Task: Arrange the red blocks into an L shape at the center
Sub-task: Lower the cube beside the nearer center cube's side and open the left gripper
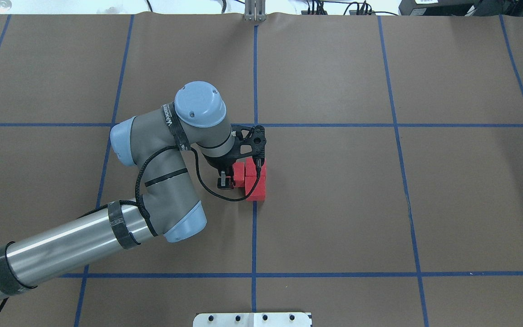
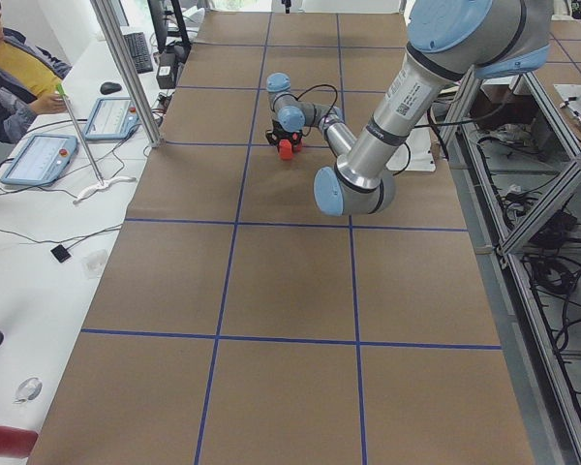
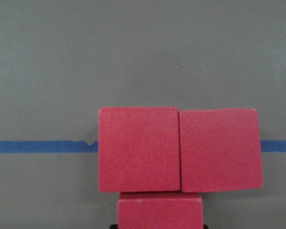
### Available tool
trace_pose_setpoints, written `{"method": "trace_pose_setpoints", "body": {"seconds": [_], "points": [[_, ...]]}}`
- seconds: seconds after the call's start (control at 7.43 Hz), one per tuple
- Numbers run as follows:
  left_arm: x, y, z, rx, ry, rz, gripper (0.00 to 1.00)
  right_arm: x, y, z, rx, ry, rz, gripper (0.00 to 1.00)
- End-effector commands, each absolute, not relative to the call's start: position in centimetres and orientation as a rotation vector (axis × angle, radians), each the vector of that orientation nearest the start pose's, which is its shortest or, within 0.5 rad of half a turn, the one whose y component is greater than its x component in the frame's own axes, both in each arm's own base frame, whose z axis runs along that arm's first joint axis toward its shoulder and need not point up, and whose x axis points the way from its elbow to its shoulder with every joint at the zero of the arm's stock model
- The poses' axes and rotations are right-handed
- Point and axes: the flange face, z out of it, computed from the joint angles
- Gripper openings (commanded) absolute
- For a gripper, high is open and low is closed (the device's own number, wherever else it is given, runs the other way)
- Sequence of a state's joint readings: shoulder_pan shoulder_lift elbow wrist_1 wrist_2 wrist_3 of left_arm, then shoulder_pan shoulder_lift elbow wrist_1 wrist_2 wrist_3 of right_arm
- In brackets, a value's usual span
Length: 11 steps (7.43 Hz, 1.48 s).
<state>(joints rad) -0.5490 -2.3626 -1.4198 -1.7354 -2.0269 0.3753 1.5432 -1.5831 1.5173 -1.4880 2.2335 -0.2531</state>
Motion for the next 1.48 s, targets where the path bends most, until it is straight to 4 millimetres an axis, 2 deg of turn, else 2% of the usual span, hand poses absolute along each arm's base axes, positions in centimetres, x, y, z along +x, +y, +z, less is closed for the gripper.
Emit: {"method": "trace_pose_setpoints", "body": {"seconds": [0.0,0.27,0.81,0.94,1.21,1.35], "points": [[59.5,-46.62,21.59,0.676,0.734,1.474,0.0,5.85,-48.91,68.94,0.092,-0.659,-0.276,1.0],[59.59,-46.52,21.34,0.676,0.739,1.469,0.0,5.85,-48.91,68.94,0.092,-0.659,-0.276,1.0],[59.68,-46.71,21.49,0.677,0.738,1.467,0.14,5.85,-48.93,68.86,0.094,-0.658,-0.277,1.0],[59.68,-46.71,21.5,0.674,0.738,1.466,0.27,5.85,-48.93,68.86,0.094,-0.658,-0.277,1.0],[59.68,-46.69,21.6,0.661,0.746,1.441,0.87,5.85,-49.01,68.79,0.095,-0.658,-0.277,1.0],[59.64,-46.67,21.45,0.654,0.756,1.412,0.99,5.78,-49.02,68.79,0.095,-0.658,-0.279,1.0]]}}
